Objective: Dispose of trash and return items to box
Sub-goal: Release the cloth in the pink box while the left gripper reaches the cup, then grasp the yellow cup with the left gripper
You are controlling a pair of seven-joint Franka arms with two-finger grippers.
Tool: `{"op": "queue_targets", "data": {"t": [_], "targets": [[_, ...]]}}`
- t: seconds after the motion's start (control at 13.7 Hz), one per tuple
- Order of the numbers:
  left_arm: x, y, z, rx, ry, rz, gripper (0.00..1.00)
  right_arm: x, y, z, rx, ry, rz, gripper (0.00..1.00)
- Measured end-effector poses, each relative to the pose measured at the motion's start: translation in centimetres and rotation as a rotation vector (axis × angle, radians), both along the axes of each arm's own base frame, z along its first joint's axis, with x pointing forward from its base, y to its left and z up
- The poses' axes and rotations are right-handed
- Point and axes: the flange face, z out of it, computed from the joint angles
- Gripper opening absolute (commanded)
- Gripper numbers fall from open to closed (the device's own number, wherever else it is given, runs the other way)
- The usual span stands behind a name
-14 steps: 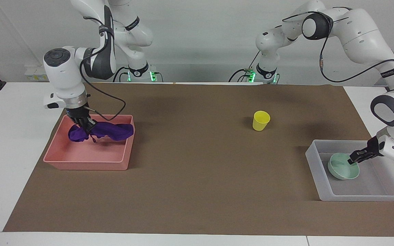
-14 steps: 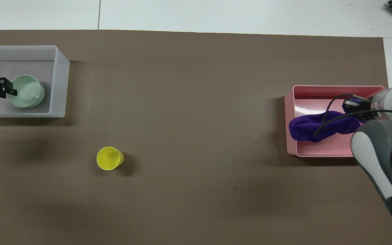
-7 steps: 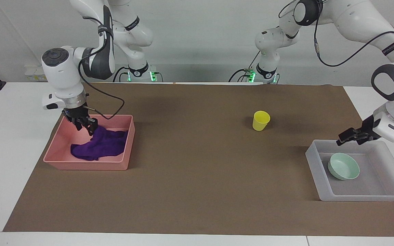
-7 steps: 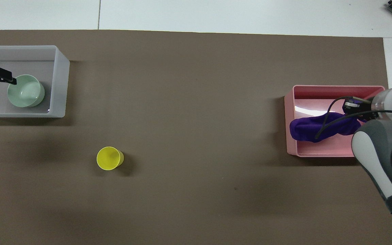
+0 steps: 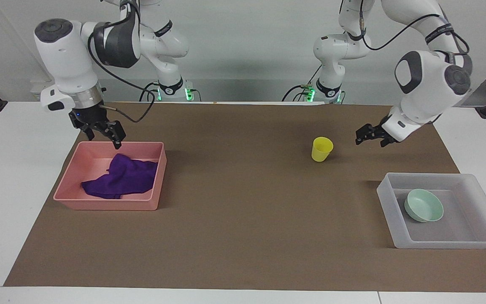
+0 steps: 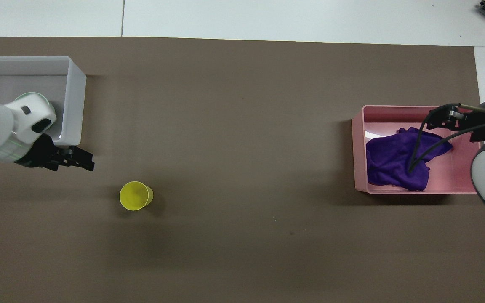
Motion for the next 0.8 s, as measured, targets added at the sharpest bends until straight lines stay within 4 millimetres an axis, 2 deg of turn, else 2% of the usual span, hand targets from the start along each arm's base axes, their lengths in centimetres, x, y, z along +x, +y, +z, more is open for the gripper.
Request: {"op": "queue_targets", "data": {"t": [0.15, 0.29, 0.36, 0.44, 0.66, 0.8], "targets": [[-2.9, -2.3, -4.1, -0.008, 0.003, -0.023, 1.0, -0.5, 2.3, 3.4, 0.008, 0.018, 0.031, 1.0], [-4.3, -3.2, -6.8, -0.002, 0.013, -0.037, 0.71, -1.0, 4.6, 6.1, 0.028, 0.034, 0.065, 1.0], [-4.6, -3.2, -7.6, 0.0, 0.011, -0.036, 0.51, -1.0, 5.6, 7.1, 0.033, 0.04, 0.083, 1.0], [-4.7, -3.2, -8.2, 0.002, 0.007, -0.029, 0.32, -0.8, 6.4, 7.6, 0.037, 0.042, 0.097, 1.0], [-4.4, -4.0, -9.3, 0.012, -0.001, 0.015, 0.0, -0.3, 7.4, 6.5, 0.042, 0.077, 0.115, 1.0], [-4.3, -4.3, -9.7, 0.013, 0.0, 0.037, 0.0, -0.2, 7.3, 6.1, 0.042, 0.087, 0.113, 1.0]]}}
